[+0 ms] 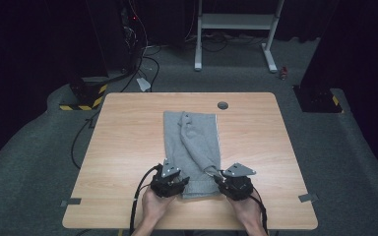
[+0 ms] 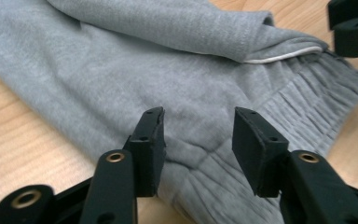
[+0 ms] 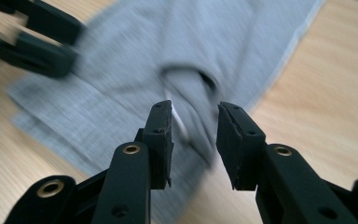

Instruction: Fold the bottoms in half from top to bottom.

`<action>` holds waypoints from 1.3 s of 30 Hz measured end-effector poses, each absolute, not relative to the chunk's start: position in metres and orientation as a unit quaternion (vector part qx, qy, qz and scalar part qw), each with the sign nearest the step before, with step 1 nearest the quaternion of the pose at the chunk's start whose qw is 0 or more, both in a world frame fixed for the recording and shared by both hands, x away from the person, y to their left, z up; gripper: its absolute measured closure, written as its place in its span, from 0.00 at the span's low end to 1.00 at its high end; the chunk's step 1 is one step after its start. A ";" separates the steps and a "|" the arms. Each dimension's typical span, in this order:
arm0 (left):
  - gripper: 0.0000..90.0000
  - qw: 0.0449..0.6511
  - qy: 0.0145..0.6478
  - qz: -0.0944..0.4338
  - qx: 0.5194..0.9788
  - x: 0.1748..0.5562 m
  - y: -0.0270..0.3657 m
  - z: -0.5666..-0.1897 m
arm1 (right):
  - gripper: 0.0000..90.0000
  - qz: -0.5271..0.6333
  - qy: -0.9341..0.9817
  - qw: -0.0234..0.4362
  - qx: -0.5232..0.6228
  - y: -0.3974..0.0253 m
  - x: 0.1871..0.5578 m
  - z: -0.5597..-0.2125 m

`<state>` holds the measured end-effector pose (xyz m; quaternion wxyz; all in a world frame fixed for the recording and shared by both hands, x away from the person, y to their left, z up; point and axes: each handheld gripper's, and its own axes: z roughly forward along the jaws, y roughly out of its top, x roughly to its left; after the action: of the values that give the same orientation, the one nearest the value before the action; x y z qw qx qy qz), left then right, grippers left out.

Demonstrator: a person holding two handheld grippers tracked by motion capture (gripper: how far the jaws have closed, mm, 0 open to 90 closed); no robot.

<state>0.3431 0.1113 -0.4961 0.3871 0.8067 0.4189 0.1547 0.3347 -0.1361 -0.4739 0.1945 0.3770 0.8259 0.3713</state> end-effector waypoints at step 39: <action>0.57 0.341 0.456 0.167 0.805 0.377 0.113 -0.515 | 0.95 0.333 0.831 0.192 0.402 -0.126 0.382 -0.474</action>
<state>0.3769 0.1127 -0.5155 0.3406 0.8052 0.4558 0.1671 0.3821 -0.1260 -0.4740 0.1922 0.4018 0.8311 0.3330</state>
